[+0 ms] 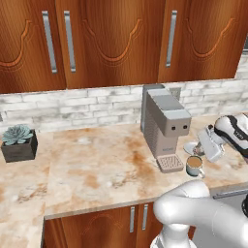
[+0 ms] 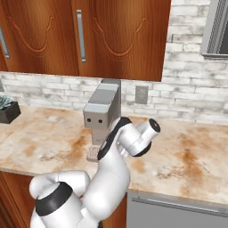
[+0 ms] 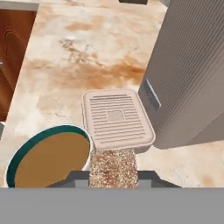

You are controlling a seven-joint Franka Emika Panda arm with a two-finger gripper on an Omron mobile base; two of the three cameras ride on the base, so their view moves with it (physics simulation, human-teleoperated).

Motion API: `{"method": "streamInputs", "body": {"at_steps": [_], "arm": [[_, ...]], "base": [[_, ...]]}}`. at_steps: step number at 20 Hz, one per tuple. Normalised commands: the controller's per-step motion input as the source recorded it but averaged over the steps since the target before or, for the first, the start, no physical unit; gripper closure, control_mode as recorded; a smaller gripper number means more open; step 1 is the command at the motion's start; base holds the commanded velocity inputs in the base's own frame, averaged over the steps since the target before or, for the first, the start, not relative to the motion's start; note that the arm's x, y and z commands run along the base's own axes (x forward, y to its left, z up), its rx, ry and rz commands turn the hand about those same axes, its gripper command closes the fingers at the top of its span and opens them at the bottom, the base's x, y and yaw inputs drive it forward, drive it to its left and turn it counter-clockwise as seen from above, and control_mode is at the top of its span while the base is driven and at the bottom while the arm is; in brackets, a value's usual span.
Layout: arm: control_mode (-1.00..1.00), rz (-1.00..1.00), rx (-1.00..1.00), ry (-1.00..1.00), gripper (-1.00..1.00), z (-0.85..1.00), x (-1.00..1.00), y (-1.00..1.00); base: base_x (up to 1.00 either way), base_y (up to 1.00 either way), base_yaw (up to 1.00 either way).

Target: Take a sugar cube from the saucer and place it inside the coffee. Then, grab milk from the fridge and place it next to the coffee on the counter to sweeten the coffee.

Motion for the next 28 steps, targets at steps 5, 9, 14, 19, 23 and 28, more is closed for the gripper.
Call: {"method": "streamInputs", "body": {"at_steps": [5, 9, 14, 19, 23, 28], "arm": [[-1.0, 0.0, 0.13, 0.05, 1.0, 0.3, 0.4, -0.49], [-1.0, 0.08, 0.06, -0.03, 1.0, 0.38, -0.58, 0.02], [-1.0, 0.05, -0.01, -0.07, 1.0, -0.12, -0.44, 0.34], [-1.0, 0.04, 0.0, -0.01, 1.0, -0.19, -0.24, 0.17], [-1.0, 0.0, 0.0, -0.02, 1.0, -0.08, 0.1, 0.0], [-1.0, 0.0, 0.0, 0.0, 1.0, -0.17, 0.09, 0.0]], "base": [[0.0, 0.0, 0.0], [0.0, 0.0, 0.0], [0.0, 0.0, 0.0], [0.0, 0.0, 0.0], [0.0, 0.0, 0.0], [0.0, 0.0, 0.0]]}}
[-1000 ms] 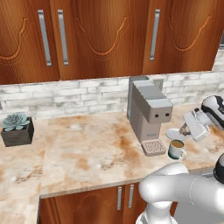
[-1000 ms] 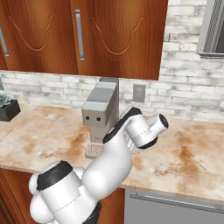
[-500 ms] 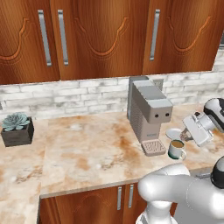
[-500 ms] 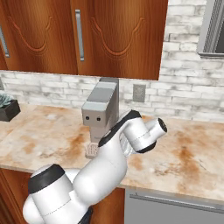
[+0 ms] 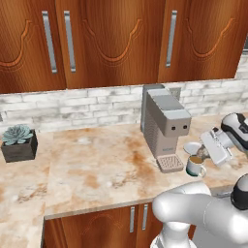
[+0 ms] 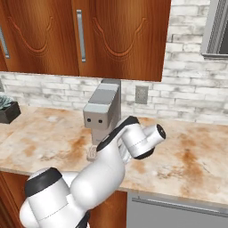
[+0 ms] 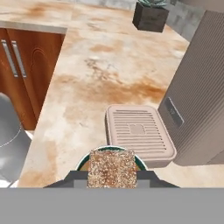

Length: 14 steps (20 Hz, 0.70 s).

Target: Take a sugar cube from the saucer and place it inside the coffee. Then, grab milk from the fridge and place it next to the coffee on the counter to sweeten the coffee.

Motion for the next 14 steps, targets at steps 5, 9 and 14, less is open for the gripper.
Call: {"method": "streamInputs", "body": {"at_steps": [5, 9, 14], "arm": [[-1.0, 0.0, 0.0, 0.0, -1.0, -0.11, 0.23, 0.0], [-1.0, 0.0, 0.0, -0.02, -1.0, -0.01, 0.29, 0.0], [-1.0, 0.0, 0.0, -0.05, -1.0, 0.0, 0.1, 0.0]], "base": [[0.0, 0.0, 0.0], [0.0, 0.0, 0.0], [0.0, 0.0, 0.0]]}}
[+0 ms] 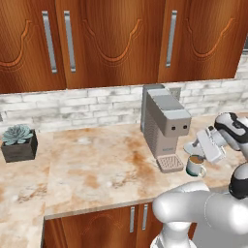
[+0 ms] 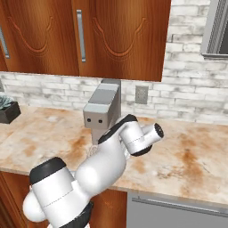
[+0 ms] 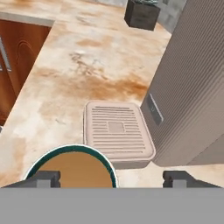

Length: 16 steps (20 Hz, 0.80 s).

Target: Take a sugar cube from the saucer and place it inside the coffee. Then, grab milk from the fridge and place it next to the coffee on the counter to sweeten the coffee.

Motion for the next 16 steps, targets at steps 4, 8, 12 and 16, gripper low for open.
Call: {"method": "streamInputs", "body": {"at_steps": [4, 8, 12, 16], "arm": [[-1.0, -0.05, 0.0, -0.16, -1.0, 0.41, -0.02, 0.06], [-1.0, -0.21, 0.0, -0.02, -1.0, 0.96, -0.36, 0.44], [-1.0, -0.39, 0.0, 0.08, -1.0, 0.74, -0.42, 0.92], [-1.0, -0.53, 0.0, 0.3, -1.0, 0.35, -0.35, 0.85]], "base": [[0.0, 0.0, 0.0], [0.0, 0.0, 0.0], [0.0, 0.0, 0.0], [0.0, 0.0, 0.0]]}}
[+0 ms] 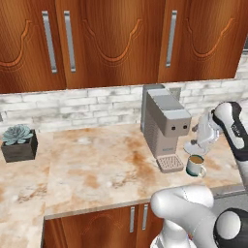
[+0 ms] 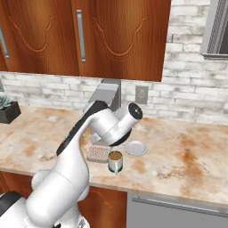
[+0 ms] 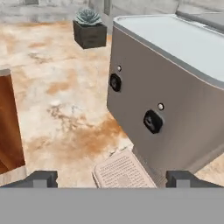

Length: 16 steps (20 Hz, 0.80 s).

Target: Take a sugar cube from the saucer and place it inside the coffee. Then, grab milk from the fridge and place it next to the coffee on the counter to sweeten the coffee.

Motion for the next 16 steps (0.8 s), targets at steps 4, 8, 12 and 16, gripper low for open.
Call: {"method": "streamInputs", "body": {"at_steps": [4, 8, 12, 16], "arm": [[-1.0, -0.58, 0.0, 0.36, -1.0, 0.41, -0.22, 0.74], [-1.0, -0.52, 0.0, 0.48, -1.0, 0.53, -0.03, 0.67], [-1.0, -0.25, -0.08, 0.37, -1.0, 0.14, 0.0, 0.32], [-1.0, 0.0, 0.0, 0.0, -1.0, 0.0, 0.0, 0.0]], "base": [[0.0, 0.0, 0.0], [0.0, 0.0, 0.0], [0.0, 0.0, 0.0], [0.0, 0.0, 0.0]]}}
